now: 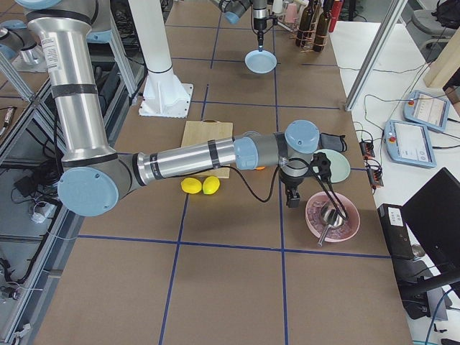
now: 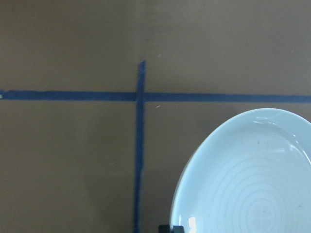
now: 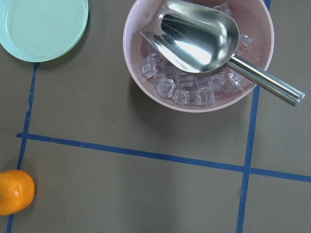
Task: Pick orange to plate
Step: 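Grip the plate rim with the left gripper and slide it toward the table center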
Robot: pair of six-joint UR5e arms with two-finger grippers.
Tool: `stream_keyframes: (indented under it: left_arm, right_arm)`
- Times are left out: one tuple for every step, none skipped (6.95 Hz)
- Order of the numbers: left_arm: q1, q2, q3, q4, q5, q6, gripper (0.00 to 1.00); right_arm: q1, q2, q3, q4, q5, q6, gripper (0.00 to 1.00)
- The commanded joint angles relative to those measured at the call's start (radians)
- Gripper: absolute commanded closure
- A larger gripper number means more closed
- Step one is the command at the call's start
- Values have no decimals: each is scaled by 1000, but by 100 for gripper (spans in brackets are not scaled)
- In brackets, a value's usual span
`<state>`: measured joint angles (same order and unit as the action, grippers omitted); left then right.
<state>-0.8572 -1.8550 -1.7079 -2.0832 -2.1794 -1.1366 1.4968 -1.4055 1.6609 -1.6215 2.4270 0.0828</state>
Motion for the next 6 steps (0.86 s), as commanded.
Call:
stream_keyframes:
  left_arm:
    - [120,-195,74,29,10,-246,100]
    - [179,-269,120,22,62,-352,100]
    - [234,-314,146,20,132,-408,100]
    - [262,-319,158,17,159,-423,100]
    - [265,-319,183,-17,168,-425,100]
    - [274,-316,212,-59,181,-433,100]
  right_arm:
    - [-15,3,14,3,3,55,0]
    - [-29,5,25,5,6,81,0]
    - [-48,7,52,5,4,125,0]
    - [-61,5,74,5,4,174,0]
    - [-67,5,83,6,6,190,0]
    - [-81,5,94,6,6,198,0]
